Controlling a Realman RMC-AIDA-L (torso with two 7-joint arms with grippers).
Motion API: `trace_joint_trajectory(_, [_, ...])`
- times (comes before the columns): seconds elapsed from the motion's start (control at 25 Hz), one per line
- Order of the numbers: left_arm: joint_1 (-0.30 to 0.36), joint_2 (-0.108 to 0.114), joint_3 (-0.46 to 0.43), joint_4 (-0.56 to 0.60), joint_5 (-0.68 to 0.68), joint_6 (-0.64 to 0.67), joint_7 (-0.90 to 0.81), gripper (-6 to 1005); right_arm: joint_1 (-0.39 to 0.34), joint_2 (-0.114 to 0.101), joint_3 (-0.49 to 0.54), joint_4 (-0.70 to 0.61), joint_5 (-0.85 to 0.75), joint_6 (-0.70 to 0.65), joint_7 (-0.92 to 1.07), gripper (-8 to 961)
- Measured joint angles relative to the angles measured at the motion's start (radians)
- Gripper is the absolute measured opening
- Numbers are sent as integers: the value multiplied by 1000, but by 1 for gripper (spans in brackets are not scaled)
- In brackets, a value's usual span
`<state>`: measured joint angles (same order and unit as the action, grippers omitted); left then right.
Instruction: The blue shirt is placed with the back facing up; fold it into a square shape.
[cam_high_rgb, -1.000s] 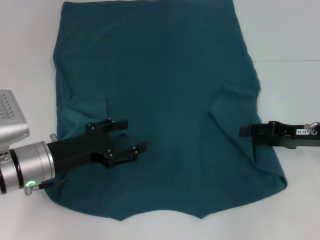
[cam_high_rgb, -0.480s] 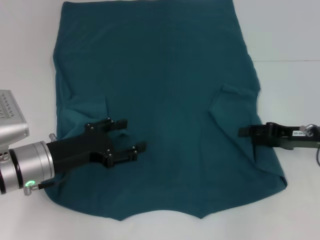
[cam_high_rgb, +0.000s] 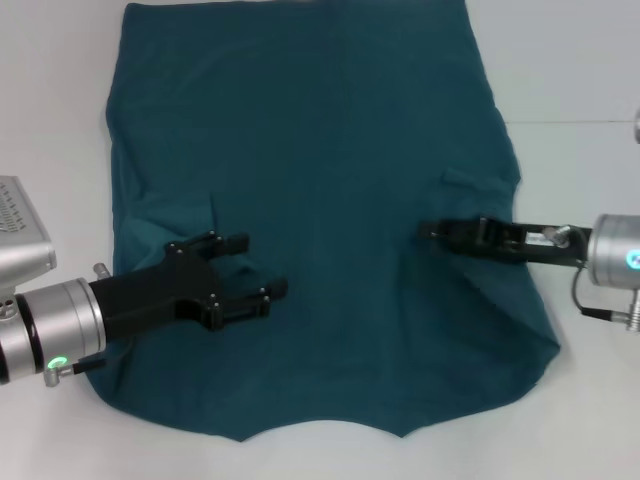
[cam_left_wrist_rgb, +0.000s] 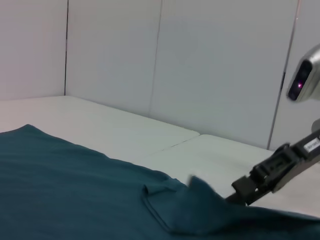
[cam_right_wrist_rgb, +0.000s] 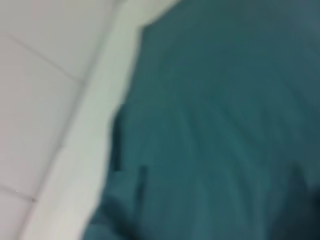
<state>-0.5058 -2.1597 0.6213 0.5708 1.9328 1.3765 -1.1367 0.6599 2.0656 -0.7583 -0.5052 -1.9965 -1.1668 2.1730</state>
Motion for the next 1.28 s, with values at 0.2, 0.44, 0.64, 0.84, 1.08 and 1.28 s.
trace_joint_trajectory(0.2, [1,0,0,0,0,-3,0,837,14,6,-1,1,26,-66,-35,653])
trace_joint_trajectory(0.44, [-1,-2,0,-1,0,-4,0,837,-12,-2,4,-5,27,-79,-33,653])
trace_joint_trajectory(0.64, [3,-2,-2,1,-1,-4,-7,838,-47,-14,10,-24,75,-87,-66,654])
trace_joint_trajectory(0.84, [15,-2,-15,2,-14,-3,-25,838,-70,-16,11,-16,160,-92,-182,654])
trace_joint_trajectory(1.08, [41,-3,-63,15,-20,5,-35,838,-69,-2,11,-11,174,-89,-262,741])
trace_joint_trajectory(1.28, [75,-3,-98,50,-21,3,-82,838,-62,8,11,-10,187,-78,-273,898])
